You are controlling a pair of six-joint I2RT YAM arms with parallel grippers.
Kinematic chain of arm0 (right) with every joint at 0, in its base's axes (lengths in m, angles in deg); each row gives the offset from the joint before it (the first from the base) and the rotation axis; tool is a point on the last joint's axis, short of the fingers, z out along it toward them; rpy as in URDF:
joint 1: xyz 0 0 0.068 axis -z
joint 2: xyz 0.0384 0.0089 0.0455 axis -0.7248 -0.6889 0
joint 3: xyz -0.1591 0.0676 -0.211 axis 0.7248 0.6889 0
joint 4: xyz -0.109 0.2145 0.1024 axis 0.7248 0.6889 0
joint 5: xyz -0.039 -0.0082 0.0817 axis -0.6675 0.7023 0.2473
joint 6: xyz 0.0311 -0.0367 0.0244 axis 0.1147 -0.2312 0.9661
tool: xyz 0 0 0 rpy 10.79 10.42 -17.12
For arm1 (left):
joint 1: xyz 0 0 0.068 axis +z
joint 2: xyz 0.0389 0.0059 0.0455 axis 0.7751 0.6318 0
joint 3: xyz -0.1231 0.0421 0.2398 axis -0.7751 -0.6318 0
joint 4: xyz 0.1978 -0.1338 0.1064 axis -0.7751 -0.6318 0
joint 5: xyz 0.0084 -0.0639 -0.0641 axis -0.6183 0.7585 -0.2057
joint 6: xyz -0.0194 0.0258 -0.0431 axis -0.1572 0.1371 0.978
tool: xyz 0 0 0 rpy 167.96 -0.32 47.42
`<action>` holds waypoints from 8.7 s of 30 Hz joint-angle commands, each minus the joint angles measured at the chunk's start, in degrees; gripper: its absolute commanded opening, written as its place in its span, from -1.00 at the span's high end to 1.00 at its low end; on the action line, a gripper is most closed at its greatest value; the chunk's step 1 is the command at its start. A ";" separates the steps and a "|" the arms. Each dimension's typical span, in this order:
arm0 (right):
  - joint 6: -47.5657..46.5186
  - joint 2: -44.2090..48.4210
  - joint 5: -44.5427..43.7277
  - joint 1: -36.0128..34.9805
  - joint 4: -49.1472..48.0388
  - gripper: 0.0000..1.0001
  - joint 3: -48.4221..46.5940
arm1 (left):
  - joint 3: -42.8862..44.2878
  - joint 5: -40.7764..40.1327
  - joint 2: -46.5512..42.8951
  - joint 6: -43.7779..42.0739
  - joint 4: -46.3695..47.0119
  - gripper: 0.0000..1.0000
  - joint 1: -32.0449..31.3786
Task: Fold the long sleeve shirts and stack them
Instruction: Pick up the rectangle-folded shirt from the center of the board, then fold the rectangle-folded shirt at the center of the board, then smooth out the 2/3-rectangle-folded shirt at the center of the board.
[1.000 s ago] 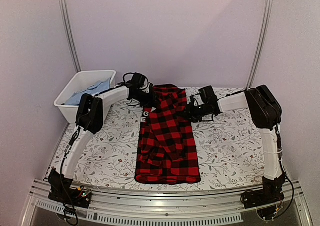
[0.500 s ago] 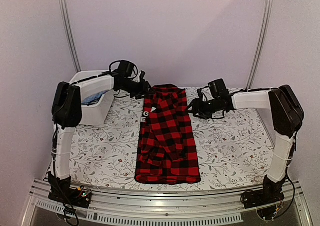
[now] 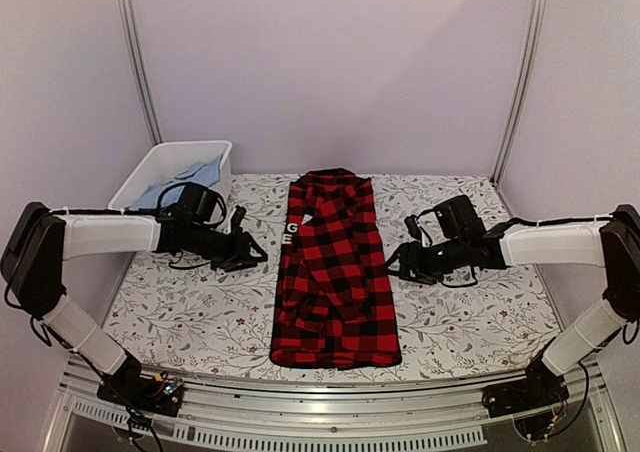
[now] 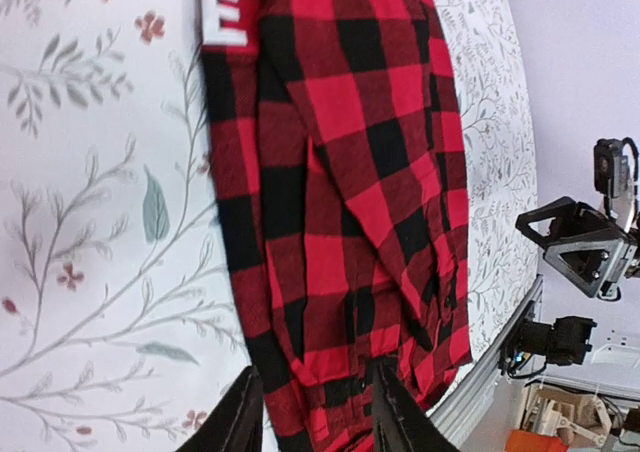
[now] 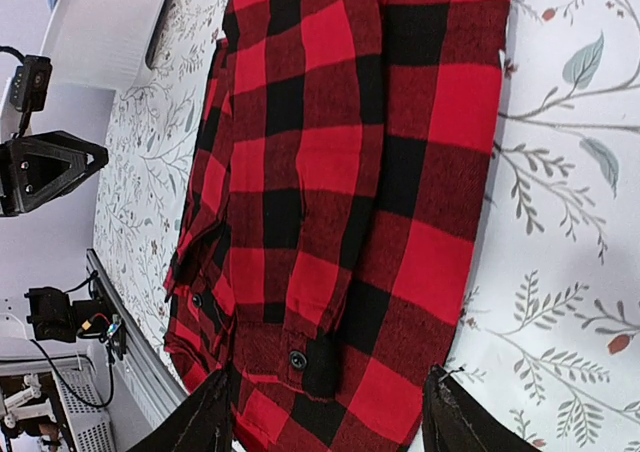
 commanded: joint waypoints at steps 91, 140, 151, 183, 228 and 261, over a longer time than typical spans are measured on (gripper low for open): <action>19.78 -7.72 -0.59 -14.43 -20.40 0.92 10.92 | -12.16 10.15 1.15 8.67 3.72 0.89 -12.92; 17.20 -12.84 -12.30 -4.37 -10.89 0.08 -8.41 | 2.66 7.96 14.15 16.46 19.15 0.11 0.60; 10.29 -4.53 -13.04 -7.13 -3.61 -0.23 -3.22 | -5.89 3.04 4.21 6.11 11.35 -0.31 -0.47; 10.72 -10.90 -18.76 -15.64 -1.79 0.40 -2.97 | -7.01 0.59 7.03 6.81 13.03 0.70 -8.64; -0.83 -21.55 -12.99 -6.10 4.48 0.64 -28.80 | 11.52 1.04 10.31 2.93 8.91 -0.13 1.78; -5.40 -49.47 0.88 3.87 7.52 0.01 -50.57 | 7.50 1.65 5.68 3.62 6.41 -0.05 -1.12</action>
